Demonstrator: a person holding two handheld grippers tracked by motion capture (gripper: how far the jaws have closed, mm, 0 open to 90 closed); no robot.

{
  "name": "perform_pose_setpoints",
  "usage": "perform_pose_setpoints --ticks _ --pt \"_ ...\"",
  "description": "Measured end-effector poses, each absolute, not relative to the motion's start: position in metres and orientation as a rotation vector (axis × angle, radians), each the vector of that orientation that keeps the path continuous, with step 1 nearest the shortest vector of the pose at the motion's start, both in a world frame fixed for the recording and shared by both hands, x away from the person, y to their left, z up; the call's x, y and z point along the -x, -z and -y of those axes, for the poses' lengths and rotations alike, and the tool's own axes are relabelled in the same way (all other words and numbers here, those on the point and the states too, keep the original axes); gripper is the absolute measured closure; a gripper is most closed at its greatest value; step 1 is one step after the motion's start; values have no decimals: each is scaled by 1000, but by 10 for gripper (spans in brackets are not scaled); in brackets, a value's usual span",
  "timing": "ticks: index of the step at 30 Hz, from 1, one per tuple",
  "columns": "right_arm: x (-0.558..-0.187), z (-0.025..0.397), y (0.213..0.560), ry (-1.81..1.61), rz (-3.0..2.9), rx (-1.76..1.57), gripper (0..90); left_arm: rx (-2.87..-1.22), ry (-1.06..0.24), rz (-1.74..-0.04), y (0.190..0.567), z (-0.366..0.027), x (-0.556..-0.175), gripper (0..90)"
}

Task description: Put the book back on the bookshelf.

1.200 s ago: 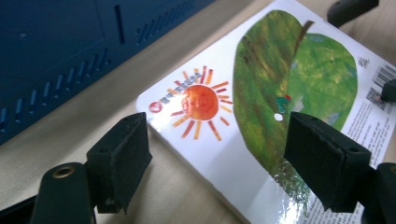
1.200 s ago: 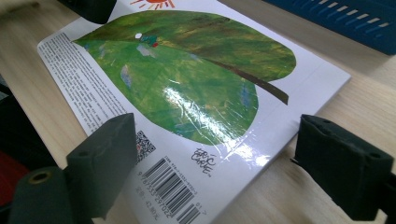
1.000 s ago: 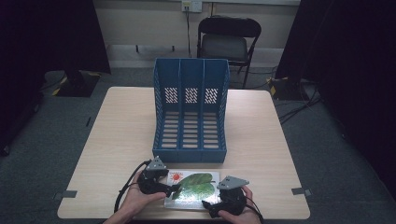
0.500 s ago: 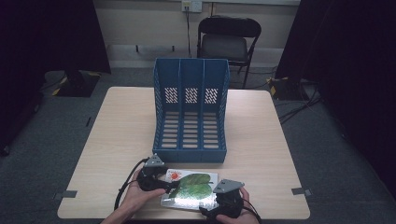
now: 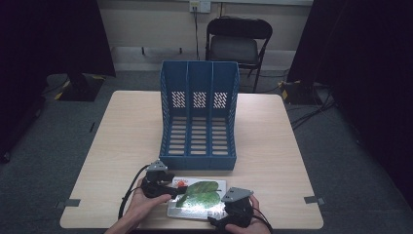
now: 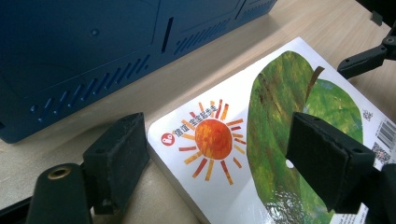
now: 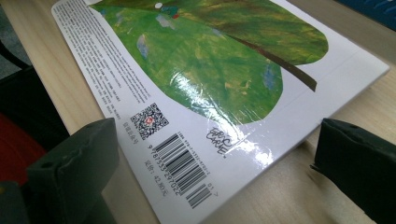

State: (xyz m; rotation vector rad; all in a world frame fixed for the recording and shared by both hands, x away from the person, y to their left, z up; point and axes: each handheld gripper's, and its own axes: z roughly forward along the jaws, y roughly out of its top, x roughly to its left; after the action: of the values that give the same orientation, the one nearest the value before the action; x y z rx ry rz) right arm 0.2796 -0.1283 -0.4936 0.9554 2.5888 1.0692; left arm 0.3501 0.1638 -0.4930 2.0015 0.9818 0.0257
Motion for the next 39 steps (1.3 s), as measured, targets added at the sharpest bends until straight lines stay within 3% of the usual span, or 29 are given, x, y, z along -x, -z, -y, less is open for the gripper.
perform_pose_setpoints --ticks 16,26,31,39 --pt "-279 129 495 -1034 -2616 -925 0 -1906 66 -1038 492 -170 -353 186" --pt "-280 128 495 -1035 -2613 -918 0 -1923 42 -1035 496 -168 -355 178" --pt "-279 128 495 -1027 -2613 -926 0 -1846 62 -1029 491 -177 -356 241" --pt "-279 128 496 -1027 -2611 -922 0 -1796 124 -1050 492 -181 -358 236"
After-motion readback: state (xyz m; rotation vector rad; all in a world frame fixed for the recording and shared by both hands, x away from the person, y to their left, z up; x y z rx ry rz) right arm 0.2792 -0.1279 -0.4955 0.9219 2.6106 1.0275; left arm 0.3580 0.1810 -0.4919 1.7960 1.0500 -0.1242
